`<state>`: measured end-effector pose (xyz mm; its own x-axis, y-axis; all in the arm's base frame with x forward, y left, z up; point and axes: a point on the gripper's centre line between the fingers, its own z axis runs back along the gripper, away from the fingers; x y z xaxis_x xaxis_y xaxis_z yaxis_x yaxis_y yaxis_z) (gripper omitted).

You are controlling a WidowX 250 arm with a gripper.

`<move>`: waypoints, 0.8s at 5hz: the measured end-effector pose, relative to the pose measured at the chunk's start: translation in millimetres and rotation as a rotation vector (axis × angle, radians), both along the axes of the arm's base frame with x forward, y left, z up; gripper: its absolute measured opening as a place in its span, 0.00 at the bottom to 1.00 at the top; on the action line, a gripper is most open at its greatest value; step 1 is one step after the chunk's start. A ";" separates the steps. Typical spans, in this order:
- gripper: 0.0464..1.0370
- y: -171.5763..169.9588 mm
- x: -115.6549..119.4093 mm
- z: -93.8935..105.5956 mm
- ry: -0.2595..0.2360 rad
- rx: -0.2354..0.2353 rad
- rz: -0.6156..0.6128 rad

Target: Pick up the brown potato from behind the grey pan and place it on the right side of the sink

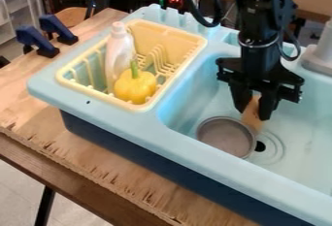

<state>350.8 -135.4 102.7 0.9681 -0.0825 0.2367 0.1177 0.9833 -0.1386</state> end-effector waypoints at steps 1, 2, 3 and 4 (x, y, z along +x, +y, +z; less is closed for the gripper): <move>0.40 -5.0 -5.2 9.7 -0.015 0.015 0.019; 0.40 -18.8 -10.5 16.4 -0.040 0.031 0.032; 0.40 -39.1 -12.1 20.1 -0.076 -0.005 0.075; 0.40 -61.4 -13.5 23.9 -0.112 -0.070 0.094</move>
